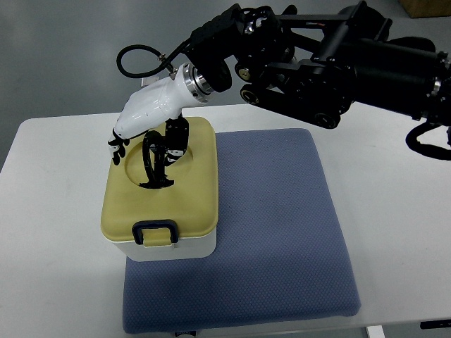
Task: Open white storage box with right hand
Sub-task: 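Close the right hand's fingers around the black handle on the yellow lid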
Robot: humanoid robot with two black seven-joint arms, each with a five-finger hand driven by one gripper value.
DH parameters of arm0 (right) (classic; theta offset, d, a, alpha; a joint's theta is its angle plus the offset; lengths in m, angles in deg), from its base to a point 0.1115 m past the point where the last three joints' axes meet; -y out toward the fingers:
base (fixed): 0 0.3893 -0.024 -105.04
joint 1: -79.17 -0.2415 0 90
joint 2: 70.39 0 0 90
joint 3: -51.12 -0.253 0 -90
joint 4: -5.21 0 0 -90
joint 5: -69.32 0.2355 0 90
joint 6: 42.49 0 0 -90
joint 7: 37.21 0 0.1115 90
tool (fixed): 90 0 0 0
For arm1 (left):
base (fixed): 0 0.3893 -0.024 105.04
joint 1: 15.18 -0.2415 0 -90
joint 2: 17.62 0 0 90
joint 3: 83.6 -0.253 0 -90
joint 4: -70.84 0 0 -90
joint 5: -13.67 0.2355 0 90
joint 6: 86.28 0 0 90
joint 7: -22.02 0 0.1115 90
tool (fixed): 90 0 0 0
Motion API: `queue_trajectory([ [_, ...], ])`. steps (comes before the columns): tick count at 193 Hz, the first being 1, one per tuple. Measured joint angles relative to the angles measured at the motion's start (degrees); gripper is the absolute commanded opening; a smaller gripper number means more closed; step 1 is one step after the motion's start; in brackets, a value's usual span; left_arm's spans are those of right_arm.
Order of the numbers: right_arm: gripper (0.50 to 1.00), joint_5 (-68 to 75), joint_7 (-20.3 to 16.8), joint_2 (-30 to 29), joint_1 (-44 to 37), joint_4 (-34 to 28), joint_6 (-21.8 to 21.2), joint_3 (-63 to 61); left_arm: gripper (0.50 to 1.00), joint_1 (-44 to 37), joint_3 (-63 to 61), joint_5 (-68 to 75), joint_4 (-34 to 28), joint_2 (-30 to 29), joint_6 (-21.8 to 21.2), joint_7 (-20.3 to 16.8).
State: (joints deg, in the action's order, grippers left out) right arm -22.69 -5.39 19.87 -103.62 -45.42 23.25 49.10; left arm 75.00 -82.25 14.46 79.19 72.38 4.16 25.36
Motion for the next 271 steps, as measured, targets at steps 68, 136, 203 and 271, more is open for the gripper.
queue_trajectory([
  [68, 0.648, 0.0, 0.1, 0.0, 0.3, 0.0, 0.0, 0.0, 1.0, 0.0, 0.0, 0.0, 0.0, 0.0, 0.0, 0.0],
  [136, 0.615, 0.3, 0.2, 0.4, 0.2, 0.0, -0.6, -0.1, 1.0, 0.0, 0.0, 0.0, 0.0, 0.0, 0.0, 0.0],
  [203, 0.5, 0.3, 0.6, 0.2, 0.7, 0.0, -0.7, -0.2, 1.0, 0.0, 0.0, 0.0, 0.0, 0.0, 0.0, 0.0],
  [271, 0.5, 0.2, 0.7, 0.2, 0.7, 0.0, -0.8, -0.1, 1.0, 0.0, 0.0, 0.0, 0.0, 0.0, 0.0, 0.0],
])
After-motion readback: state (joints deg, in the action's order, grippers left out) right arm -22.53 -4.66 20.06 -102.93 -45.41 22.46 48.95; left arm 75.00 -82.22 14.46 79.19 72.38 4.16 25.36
